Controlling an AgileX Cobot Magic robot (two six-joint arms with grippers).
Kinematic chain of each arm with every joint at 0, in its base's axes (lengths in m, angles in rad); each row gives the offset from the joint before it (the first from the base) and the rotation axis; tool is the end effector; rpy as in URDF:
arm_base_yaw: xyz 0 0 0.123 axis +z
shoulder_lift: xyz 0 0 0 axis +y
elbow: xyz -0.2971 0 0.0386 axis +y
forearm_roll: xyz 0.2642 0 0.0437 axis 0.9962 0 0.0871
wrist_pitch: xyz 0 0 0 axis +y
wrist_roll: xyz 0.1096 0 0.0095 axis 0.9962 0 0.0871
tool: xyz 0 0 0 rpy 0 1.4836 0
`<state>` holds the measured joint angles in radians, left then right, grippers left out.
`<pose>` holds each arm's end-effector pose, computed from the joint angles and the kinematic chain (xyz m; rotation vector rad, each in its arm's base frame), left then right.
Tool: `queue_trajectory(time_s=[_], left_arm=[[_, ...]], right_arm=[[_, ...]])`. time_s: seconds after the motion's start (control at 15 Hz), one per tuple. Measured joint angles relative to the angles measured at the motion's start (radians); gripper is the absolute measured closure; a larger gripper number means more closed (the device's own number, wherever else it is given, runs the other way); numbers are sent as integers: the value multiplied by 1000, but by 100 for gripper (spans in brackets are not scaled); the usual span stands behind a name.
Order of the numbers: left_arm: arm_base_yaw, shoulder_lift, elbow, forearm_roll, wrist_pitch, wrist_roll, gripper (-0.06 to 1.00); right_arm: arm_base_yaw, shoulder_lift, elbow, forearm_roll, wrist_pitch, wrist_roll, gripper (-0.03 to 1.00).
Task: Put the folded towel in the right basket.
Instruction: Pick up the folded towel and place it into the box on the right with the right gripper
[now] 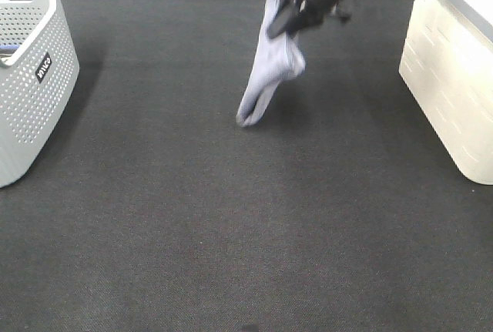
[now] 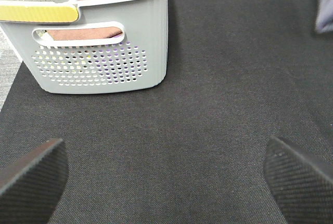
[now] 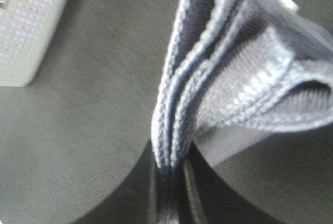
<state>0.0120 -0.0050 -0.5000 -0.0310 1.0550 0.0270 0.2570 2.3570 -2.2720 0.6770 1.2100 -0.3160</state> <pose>0.0112 -0.0028 0.2770 0.0167 2.0332 -0.0125 0.5092 0.2005 0.2465 -0.5804 2.5623 0.9088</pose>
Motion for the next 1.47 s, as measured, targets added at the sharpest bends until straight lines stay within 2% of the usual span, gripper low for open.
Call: queue_trajectory(time_s=[0.13, 0.4, 0.73, 0.87, 0.93, 1.07, 1.2, 1.47], left_arm=[[0, 0, 0, 0, 0, 0, -3], [0, 0, 0, 0, 0, 0, -3], [0, 0, 0, 0, 0, 0, -3], [0, 0, 0, 0, 0, 0, -3], [0, 0, 0, 0, 0, 0, -3], [0, 0, 0, 0, 0, 0, -3], [0, 0, 0, 0, 0, 0, -3], [0, 0, 0, 0, 0, 0, -3]], right_arm=[[0, -97, 0, -48, 6, 0, 91], [-21, -268, 0, -219, 11, 2, 91], [-252, -414, 0, -257, 12, 44, 91], [-344, -440, 0, -312, 12, 91, 91], [-344, -440, 0, -312, 12, 91, 91], [-418, -441, 6, -377, 12, 127, 91], [-457, -441, 56, -401, 12, 133, 91], [-465, -378, 176, -425, 11, 187, 88]])
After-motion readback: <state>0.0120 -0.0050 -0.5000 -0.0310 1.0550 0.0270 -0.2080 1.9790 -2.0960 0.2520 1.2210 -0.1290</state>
